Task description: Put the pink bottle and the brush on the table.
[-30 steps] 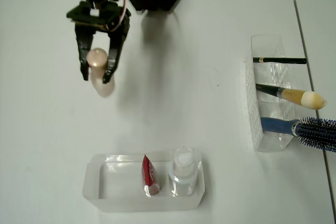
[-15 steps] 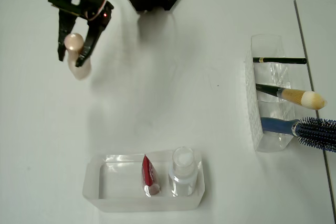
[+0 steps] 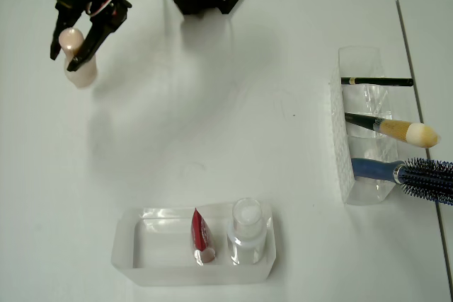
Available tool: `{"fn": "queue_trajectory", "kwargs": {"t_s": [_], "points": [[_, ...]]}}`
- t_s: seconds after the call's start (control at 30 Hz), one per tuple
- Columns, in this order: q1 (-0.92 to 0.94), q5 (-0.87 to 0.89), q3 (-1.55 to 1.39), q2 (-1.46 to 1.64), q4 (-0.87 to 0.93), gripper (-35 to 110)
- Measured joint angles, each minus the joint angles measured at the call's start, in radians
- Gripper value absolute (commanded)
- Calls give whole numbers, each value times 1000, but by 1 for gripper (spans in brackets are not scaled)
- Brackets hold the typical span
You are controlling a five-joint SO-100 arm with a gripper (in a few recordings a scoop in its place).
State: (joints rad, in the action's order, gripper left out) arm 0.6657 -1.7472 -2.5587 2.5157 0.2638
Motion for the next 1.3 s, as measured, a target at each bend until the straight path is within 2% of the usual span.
{"fn": "queue_trajectory", "kwargs": {"t_s": [0.63, 1.3], "points": [[236, 17, -155, 20, -144, 0], [262, 54, -160, -187, -390, 0]]}}
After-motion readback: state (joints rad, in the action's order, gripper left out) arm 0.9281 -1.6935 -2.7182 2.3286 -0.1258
